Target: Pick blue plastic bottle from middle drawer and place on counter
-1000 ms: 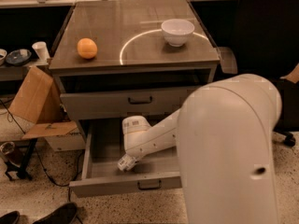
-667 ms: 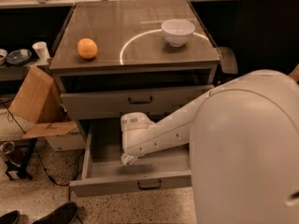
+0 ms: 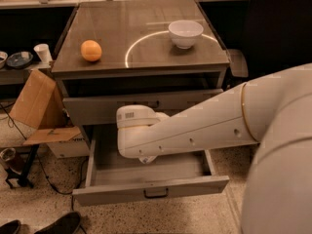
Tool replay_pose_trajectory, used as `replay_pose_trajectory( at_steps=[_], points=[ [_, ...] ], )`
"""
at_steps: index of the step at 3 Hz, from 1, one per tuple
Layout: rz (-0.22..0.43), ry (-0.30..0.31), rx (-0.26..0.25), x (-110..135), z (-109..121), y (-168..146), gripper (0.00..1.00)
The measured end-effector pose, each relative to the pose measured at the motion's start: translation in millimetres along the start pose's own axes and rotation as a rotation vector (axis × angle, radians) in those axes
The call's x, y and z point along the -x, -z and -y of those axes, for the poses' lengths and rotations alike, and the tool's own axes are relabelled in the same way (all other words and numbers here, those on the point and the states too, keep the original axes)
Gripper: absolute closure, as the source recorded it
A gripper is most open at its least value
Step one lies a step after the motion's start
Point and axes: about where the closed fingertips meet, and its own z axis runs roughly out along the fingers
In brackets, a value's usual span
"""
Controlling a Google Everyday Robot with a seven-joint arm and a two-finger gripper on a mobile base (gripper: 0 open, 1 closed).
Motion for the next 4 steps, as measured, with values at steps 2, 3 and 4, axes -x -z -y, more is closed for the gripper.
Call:
replay_pose_trajectory(
  at_steps=[2, 3, 4],
  points=[
    [-0.083, 0.044, 0.032, -114, 31, 81, 1.0],
    [-0.081, 0.107, 0.04, -144, 52, 102, 1.0],
    [-0.08, 0.144, 0.037, -146, 54, 103, 1.0]
  ],
)
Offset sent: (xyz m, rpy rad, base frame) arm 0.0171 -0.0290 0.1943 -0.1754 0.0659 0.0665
